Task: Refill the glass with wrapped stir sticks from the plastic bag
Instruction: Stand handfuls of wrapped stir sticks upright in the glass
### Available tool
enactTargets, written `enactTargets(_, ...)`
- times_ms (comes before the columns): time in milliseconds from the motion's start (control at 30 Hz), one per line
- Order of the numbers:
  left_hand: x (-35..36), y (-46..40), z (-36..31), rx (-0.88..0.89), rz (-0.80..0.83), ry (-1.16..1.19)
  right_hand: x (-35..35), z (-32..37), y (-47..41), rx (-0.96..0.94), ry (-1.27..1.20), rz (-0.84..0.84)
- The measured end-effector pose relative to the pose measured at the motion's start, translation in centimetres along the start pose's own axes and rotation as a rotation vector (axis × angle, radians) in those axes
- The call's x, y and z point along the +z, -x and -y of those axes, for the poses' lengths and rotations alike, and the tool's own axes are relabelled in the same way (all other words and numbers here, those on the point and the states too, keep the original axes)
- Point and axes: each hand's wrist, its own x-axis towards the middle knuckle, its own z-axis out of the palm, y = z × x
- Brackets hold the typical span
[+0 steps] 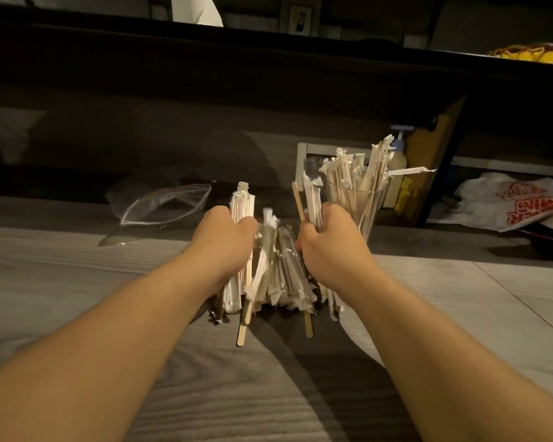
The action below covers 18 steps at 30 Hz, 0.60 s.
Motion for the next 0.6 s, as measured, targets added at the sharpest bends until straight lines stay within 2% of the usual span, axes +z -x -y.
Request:
enactTargets(167,-0.4,0.0,-0.4,0.074,-0.082,0.114,-0.3,0.3,0.6,0.017,-0.14,-0.122)
enactTargets(300,-0.8,0.5,-1.0,0.299,-0.087,0.316,-0.7,1.0,0.8,-0.133,-0.393,-0.152)
enactTargets(433,-0.9,1.0,-1.6,0.438,-0.129,0.448,-0.9,1.1,1.0,-0.24,-0.458,-0.158)
enactTargets(500,-0.9,0.9,-1.7,0.459,-0.145,0.469,-0.7,0.8,0.9,-0.22,-0.458,-0.162)
enactTargets(600,-0.8,0.7,-1.6,0.359,-0.113,0.491,0.0,0.0,0.8,-0.118,-0.403,-0.156)
